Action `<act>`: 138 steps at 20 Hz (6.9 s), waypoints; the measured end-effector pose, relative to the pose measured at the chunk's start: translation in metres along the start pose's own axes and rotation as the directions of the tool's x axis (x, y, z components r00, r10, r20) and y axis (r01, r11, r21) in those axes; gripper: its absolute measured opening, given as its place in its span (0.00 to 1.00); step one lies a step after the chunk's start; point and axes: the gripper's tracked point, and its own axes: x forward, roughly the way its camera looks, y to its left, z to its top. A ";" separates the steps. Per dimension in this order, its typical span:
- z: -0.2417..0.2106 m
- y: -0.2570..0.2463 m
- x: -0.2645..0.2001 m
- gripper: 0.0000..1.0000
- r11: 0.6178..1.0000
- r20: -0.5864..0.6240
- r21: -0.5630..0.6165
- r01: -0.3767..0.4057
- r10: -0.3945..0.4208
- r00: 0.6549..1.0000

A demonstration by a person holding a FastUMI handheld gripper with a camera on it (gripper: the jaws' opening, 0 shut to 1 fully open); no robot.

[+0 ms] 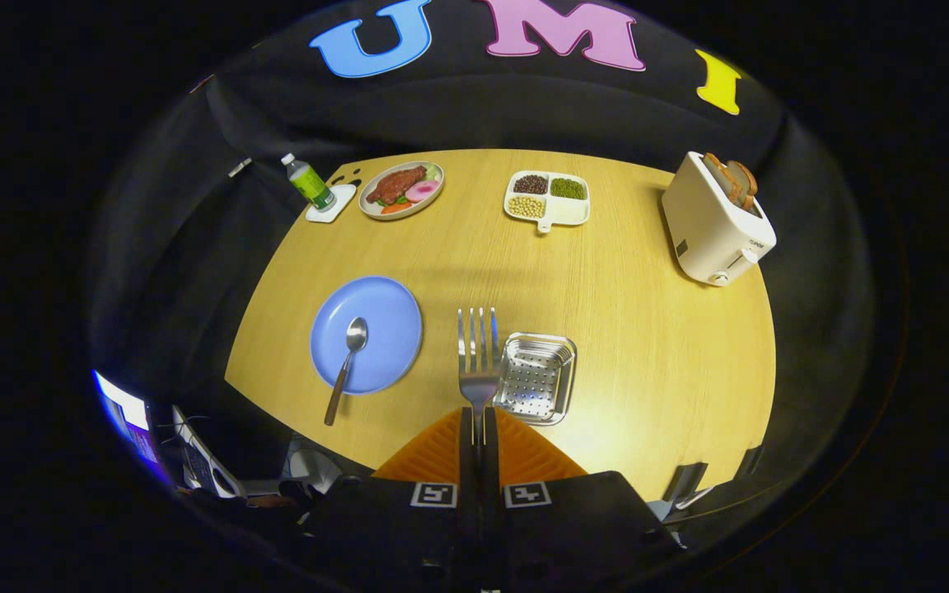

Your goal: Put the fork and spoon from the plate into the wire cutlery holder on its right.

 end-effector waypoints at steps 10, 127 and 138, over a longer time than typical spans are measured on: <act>-0.022 -0.047 0.034 0.06 0.998 -0.386 -0.061 0.003 -0.027 0.922; 0.008 0.039 -0.005 0.05 0.982 -0.312 0.034 -0.184 0.185 0.932; -0.021 -0.014 0.025 0.05 0.985 -0.641 -0.137 -0.105 -0.008 0.768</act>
